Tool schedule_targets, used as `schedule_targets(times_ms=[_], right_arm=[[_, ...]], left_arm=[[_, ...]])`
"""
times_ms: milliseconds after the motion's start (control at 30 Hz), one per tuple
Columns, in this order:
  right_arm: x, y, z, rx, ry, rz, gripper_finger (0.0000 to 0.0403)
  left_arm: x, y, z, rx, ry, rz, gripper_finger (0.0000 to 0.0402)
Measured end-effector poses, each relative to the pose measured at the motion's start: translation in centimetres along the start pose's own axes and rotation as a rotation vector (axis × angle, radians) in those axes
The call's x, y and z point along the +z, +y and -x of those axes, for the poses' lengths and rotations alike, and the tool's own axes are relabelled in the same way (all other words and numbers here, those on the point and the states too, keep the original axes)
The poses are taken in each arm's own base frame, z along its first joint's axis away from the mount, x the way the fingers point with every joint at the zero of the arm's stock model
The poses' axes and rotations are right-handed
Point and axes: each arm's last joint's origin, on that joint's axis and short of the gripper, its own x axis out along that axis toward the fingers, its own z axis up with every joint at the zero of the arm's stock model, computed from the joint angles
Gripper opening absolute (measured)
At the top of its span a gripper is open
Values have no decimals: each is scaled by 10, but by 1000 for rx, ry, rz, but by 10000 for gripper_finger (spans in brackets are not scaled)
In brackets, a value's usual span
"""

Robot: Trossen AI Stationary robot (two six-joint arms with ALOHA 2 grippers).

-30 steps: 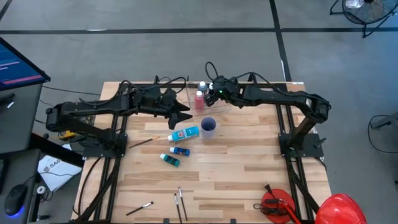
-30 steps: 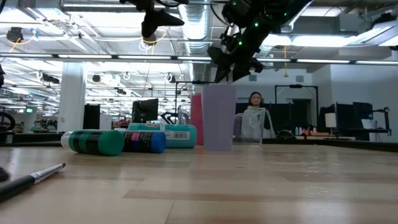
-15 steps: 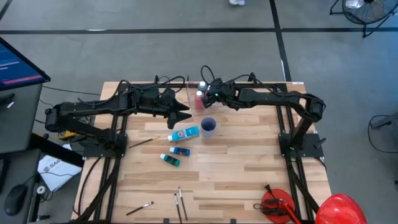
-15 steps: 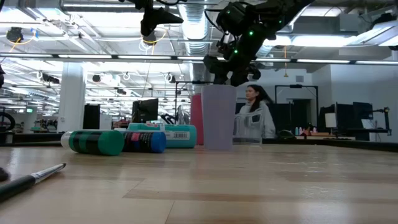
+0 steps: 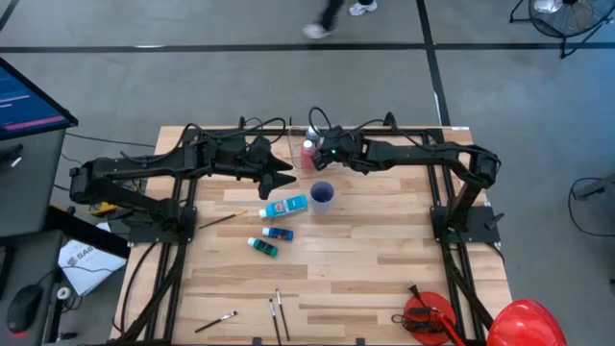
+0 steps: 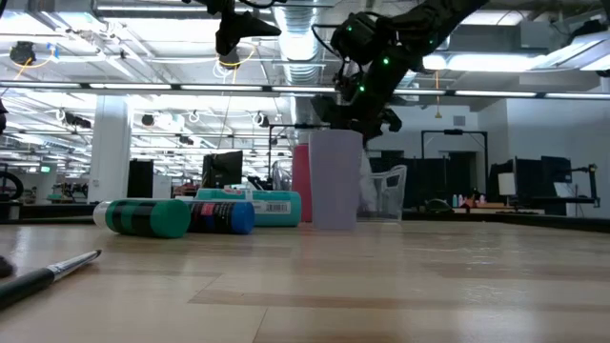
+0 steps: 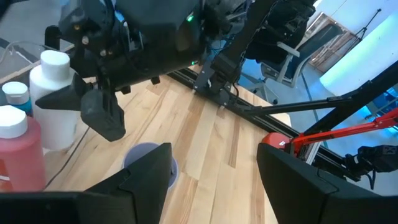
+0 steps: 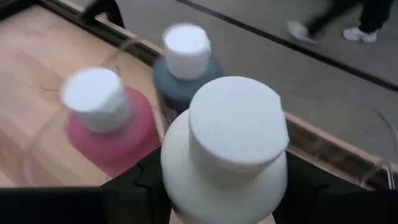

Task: Pick & Place Paint Supplies
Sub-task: Put the white paint bottle into the transparent bin

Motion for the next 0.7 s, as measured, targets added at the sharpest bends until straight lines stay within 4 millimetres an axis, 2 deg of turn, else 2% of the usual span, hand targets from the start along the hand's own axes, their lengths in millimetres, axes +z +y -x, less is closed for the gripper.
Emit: schedule_targets(times_ms=[133, 300, 533, 633, 700], right_arm=[[-9, -3, -3, -12, 23, -28, 187], [-11, 0, -4, 27, 5, -55, 215], [-18, 1, -4, 35, 2, -56, 187], [-19, 1, -4, 33, 7, -42, 189], [-19, 2, -4, 35, 7, -27, 206]], left_arm=[[0, 0, 0, 0, 0, -1, 230], [0, 0, 0, 0, 0, -6, 230], [0, 0, 0, 0, 0, -10, 230], [0, 0, 0, 0, 0, -10, 230], [0, 0, 0, 1, 0, -10, 230]])
